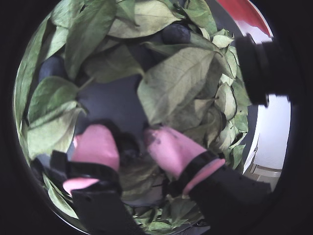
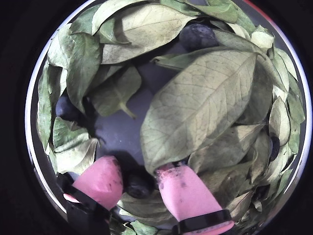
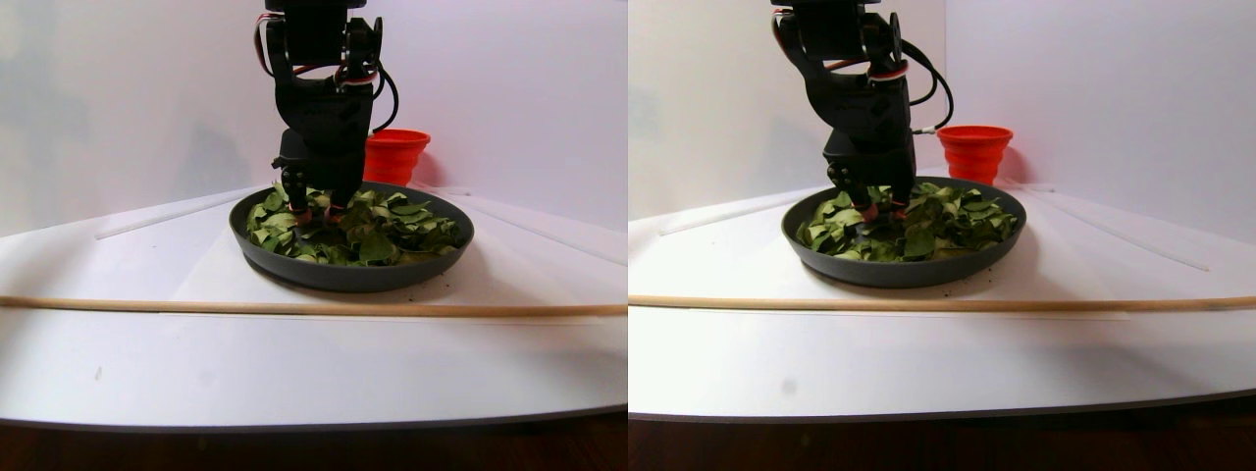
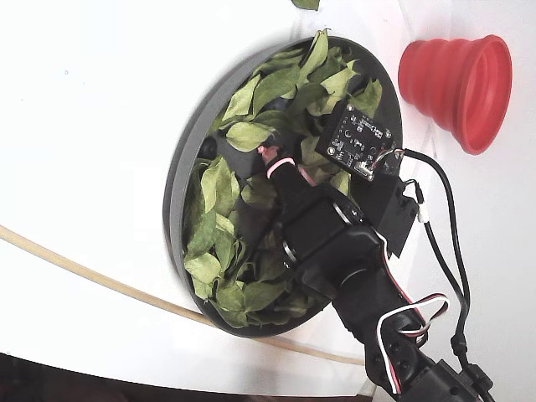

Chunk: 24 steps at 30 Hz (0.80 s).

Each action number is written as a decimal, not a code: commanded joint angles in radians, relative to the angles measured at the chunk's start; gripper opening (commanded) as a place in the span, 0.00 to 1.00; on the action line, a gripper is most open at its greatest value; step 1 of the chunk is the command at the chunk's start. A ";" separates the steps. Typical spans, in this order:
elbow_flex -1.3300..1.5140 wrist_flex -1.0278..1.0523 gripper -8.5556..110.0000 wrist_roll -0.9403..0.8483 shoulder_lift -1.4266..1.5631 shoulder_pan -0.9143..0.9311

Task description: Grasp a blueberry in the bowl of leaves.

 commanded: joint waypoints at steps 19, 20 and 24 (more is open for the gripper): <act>0.052 0.008 0.16 -0.017 0.060 0.009; 0.052 0.009 0.16 -0.017 0.063 0.009; 0.054 0.021 0.16 -0.017 0.081 0.009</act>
